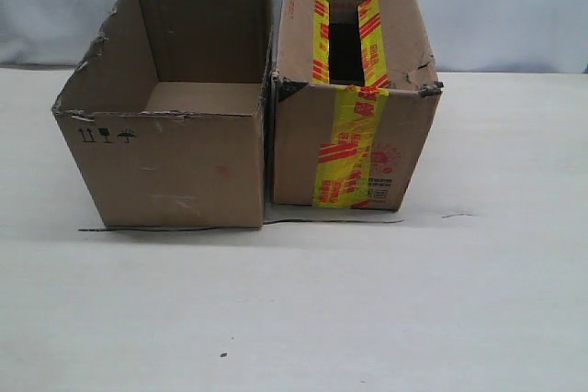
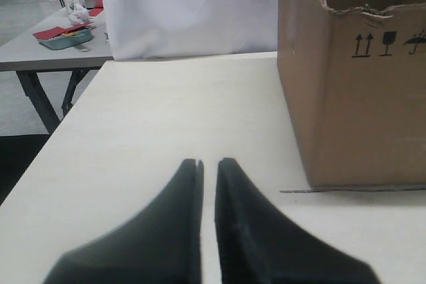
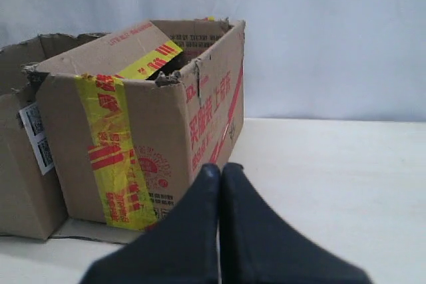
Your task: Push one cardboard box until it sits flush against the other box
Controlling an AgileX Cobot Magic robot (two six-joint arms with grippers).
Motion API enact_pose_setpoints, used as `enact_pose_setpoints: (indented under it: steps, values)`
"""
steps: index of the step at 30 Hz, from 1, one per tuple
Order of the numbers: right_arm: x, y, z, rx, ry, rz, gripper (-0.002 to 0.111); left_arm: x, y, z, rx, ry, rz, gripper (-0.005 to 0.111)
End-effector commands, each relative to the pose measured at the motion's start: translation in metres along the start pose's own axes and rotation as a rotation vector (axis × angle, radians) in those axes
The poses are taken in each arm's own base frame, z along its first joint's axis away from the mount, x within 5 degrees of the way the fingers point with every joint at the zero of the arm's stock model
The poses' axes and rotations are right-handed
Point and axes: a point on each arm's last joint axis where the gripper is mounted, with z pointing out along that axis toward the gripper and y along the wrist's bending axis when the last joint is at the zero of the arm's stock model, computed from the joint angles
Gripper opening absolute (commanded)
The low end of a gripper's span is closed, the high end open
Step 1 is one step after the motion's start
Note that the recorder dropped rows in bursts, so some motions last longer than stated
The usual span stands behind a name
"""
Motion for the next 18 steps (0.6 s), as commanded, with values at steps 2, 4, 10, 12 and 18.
enact_pose_setpoints:
  steps: [2, 4, 10, 12, 18]
  values:
    - [0.002, 0.0, -0.011, -0.001, -0.048, -0.062, 0.0, 0.0, 0.0, 0.0, 0.001, -0.007, -0.01, 0.0]
    - [0.001, 0.0, -0.014, -0.002, -0.069, -0.059, 0.0, 0.0, 0.0, 0.0, 0.001, -0.007, -0.01, 0.0]
    - [-0.001, 0.0, -0.019, -0.004, -0.114, -0.055, 0.0, 0.0, 0.0, 0.0, 0.001, -0.007, -0.01, 0.0]
    - [-0.001, 0.0, -0.02, -0.005, -0.12, -0.055, 0.0, 0.0, 0.0, 0.0, 0.001, -0.007, -0.01, 0.0]
    - [0.003, -0.008, -0.02, 0.131, -0.076, -0.041, 0.0, 0.0, 0.0, 0.0, 0.001, -0.007, -0.01, 0.0]
